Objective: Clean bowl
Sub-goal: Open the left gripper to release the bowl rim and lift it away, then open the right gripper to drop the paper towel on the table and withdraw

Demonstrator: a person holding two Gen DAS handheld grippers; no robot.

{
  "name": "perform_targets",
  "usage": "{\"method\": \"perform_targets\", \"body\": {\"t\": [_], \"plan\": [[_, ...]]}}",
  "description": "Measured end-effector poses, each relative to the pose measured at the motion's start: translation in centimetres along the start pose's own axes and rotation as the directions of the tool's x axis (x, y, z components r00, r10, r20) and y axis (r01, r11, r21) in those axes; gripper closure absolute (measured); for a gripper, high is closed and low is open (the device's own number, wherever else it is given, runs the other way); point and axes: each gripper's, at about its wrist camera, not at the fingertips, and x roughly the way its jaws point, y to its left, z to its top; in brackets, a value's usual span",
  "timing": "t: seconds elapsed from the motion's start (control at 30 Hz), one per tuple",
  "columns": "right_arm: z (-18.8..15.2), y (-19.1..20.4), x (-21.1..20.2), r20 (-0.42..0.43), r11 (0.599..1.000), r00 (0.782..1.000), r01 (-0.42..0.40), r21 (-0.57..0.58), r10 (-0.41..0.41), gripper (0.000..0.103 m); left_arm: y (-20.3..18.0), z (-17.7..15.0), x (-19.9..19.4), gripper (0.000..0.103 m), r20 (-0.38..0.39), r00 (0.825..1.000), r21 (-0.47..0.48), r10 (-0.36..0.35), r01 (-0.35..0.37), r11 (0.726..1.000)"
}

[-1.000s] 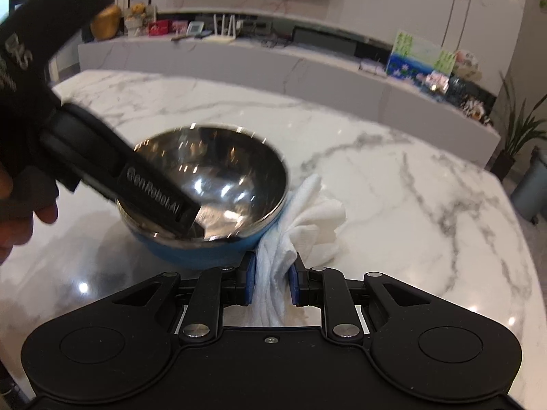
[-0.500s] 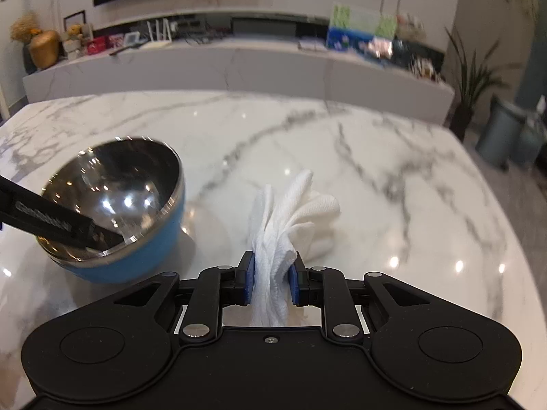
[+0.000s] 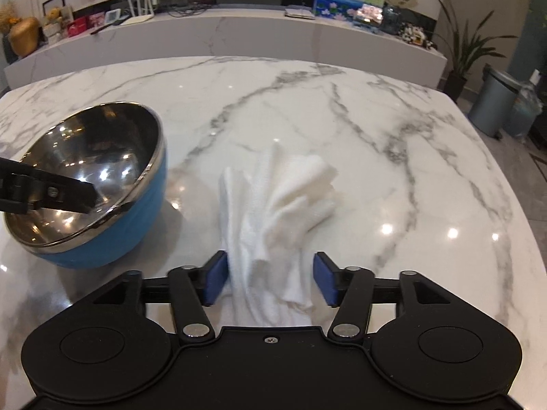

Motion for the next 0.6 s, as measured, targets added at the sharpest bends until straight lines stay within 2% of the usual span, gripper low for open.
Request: {"method": "perform_targets", "body": {"t": [0.17,0.33,0.43,0.5,0.6], "plan": [[0.3,-0.3,-1.1,0.052,0.999,0.998,0.044,0.015,-0.045,0.047,-0.1,0.2,-0.5,0.019,0.047,0.999,0.009,-0.011,0.011,1.0],[1.1,-0.4,-3.4,0.183,0.994,0.977,0.107,0.036,-0.112,0.04,-0.4,0.4,-1.3,0.018,0.117,0.993,0.02,-0.027,0.025,0.999],[1.5,-0.4,-5.1,0.266,0.993,0.957,0.101,0.067,-0.115,0.032,-0.6,0.5,-1.6,0.018,0.135,0.991,0.022,-0.016,0.013,1.0],[1.9,-0.4,-5.8,0.295,0.993,0.95,0.074,0.094,-0.099,0.031,-0.8,0.5,-1.6,0.018,0.144,0.99,0.031,-0.007,0.003,1.0],[2.3,-0.2,-6.2,0.29,0.993,0.954,0.04,0.109,-0.07,0.031,-1.1,0.3,-1.6,0.018,0.155,0.988,0.031,0.024,-0.029,0.999]]}}
